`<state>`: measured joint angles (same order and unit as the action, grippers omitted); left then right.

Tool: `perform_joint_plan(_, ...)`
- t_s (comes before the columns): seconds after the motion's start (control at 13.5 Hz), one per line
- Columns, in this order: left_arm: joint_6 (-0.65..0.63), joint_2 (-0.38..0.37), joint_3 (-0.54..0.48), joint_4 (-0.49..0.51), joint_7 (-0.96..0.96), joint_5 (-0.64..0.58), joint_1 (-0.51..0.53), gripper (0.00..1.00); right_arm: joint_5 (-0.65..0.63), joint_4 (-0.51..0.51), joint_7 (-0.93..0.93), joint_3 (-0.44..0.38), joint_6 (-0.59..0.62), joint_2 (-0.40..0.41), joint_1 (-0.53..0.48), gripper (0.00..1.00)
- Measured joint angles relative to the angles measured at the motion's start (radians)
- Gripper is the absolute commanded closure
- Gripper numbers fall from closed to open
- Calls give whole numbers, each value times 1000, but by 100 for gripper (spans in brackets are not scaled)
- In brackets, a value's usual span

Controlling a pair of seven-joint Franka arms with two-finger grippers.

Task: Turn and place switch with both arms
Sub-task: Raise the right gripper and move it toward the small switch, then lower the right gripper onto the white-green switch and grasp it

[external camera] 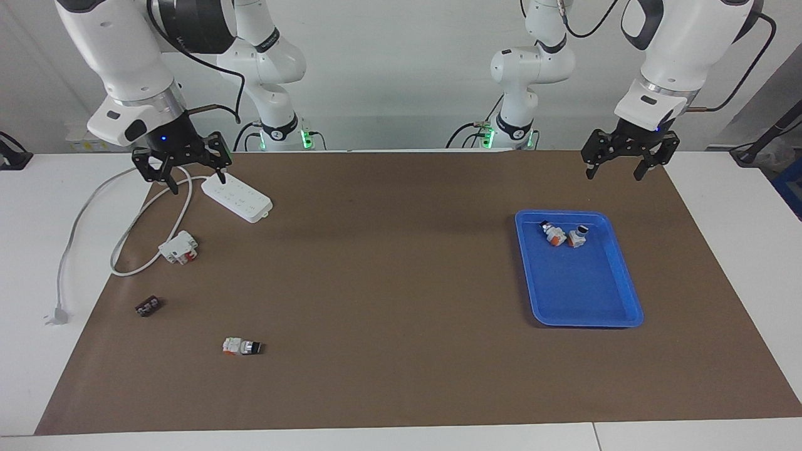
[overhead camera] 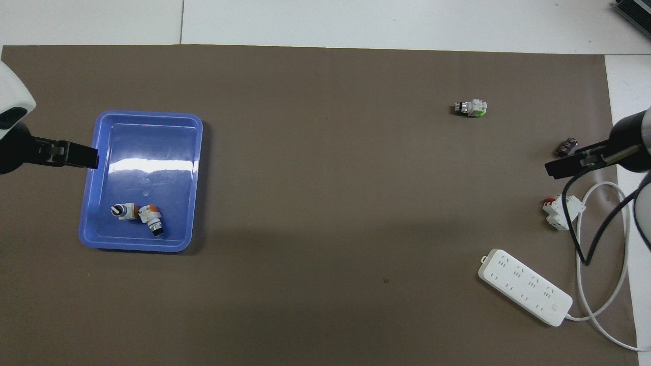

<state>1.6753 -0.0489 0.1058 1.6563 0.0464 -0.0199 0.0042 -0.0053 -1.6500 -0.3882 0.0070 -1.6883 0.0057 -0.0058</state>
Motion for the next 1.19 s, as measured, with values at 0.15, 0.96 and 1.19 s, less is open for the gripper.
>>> perform_joint_plan(0.15,0,0,0,0,0,0,0,0,0,13,-139,-2,-32,56,-4,10)
perform_joint_plan(0.96,0,0,-19,0,0,0,5,0,0,365,-861,45,-162,504,-35,2)
perform_joint_plan(1.19,0,0,-20,1,0,0,5,0,0,421,-978,118,-163,606,-100,2)
